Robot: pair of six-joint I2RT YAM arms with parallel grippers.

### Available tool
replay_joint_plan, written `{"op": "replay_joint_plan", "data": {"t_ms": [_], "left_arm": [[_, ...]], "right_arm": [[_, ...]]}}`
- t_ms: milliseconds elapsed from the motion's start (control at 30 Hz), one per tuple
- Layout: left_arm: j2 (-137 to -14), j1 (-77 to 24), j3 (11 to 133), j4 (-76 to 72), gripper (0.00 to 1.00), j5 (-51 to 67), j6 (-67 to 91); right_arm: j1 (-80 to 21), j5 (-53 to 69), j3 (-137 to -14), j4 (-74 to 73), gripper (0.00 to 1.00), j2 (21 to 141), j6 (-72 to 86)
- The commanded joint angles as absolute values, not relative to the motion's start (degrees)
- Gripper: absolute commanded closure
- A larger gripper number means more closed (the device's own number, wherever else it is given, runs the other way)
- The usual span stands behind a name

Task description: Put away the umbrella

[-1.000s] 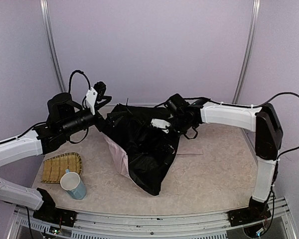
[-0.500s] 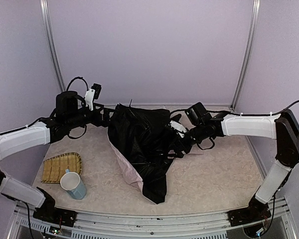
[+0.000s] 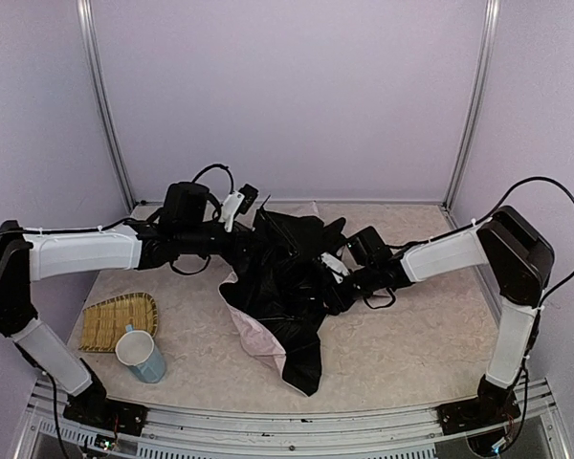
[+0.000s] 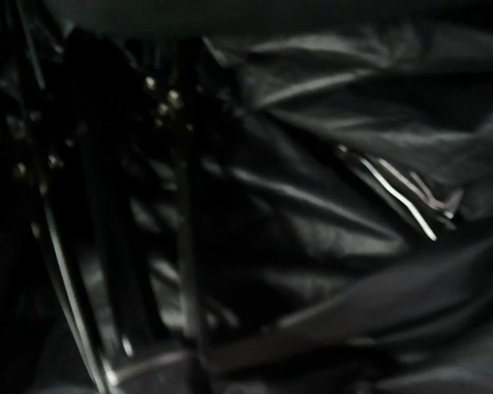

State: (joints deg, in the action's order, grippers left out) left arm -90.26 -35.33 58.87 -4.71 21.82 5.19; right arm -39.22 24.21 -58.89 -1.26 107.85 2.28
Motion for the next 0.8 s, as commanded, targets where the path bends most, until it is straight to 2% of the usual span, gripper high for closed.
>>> {"op": "replay_joint_plan", "data": {"t_ms": [0,100,233,367,533,667,767], "left_arm": [[-86.2,-50.1,65.7,-0.1,1.0,4.3,-8.5],[-90.2,-57.8,72.4,7.5,1.0,-5.8,-11.5],[-98.9,-65.5,78.7,13.7,1.0,-11.2,-15.1],[-105.3,-65.1,79.1,15.5,1.0,-13.2,-13.9],[-106.3,-56.6,74.9,13.2,1.0,-8.5,-8.1],[-104.9,-53.8,70.0,6.6,0.98,-0.2,-8.0],[-107.3,-53.8,73.1,8.9,0.82,6.8,-9.5]], "right_arm": [[-39.6,27.8,-62.8,3.6,0.47,110.6,5.0],[-39.6,32.7,-63.5,7.0,0.49,111.0,7.8],[-39.5,37.9,-65.5,9.0,0.5,113.5,11.3],[-38.0,38.6,-63.5,10.6,0.46,113.8,15.5],[-34.1,38.3,-56.6,11.2,0.36,107.2,17.9],[-31.7,35.0,-53.2,5.8,0.33,98.7,14.3],[-31.6,32.6,-53.0,0.4,0.31,93.8,10.8]]}}
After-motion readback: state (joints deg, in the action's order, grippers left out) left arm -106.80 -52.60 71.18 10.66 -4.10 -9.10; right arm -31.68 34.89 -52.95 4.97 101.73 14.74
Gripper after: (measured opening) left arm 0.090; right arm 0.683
